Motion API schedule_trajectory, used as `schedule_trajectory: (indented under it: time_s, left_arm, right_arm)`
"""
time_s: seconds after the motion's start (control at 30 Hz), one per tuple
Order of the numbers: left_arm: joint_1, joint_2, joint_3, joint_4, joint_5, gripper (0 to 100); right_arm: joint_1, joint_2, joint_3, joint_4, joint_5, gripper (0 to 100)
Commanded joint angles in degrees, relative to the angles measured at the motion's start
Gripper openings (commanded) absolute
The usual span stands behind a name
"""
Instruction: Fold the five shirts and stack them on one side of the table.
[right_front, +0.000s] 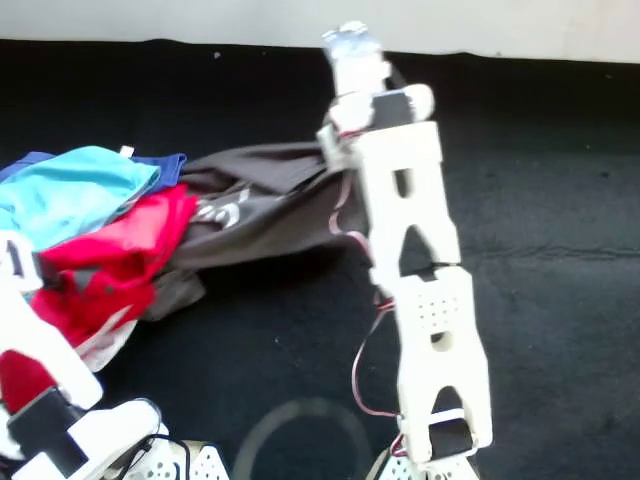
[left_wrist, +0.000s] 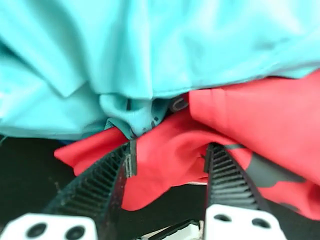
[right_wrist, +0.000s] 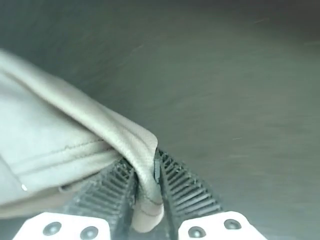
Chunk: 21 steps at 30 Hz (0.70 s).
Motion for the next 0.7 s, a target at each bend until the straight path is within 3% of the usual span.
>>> schedule_trajectory:
  time_s: [0.0,0.2,0.43,0.53,0.67]
  left_arm:
    - [8.4,-1.9,-3.4,-0.2,4.3,22]
    - [25.1,-1.5,-4.8,-0.8,10.6,22]
    - [43.9,-1.4,4.7,-10.7,12.8,22]
    - [48.0,-1.4,12.4,-16.8,12.8,22]
    - [47.9,-1.4,21.4,-26.5,12.7,22]
  right_arm:
    - [8.7,-0.7,-8.5,0.8,2.7,0.5]
    - [14.7,-0.7,-10.7,0.8,7.0,0.5]
    - [17.4,-4.4,-10.2,0.8,7.4,0.5]
    - [17.5,-6.9,-10.1,0.8,7.4,0.5]
    - [17.5,-9.1,-10.1,0.8,7.4,0.5]
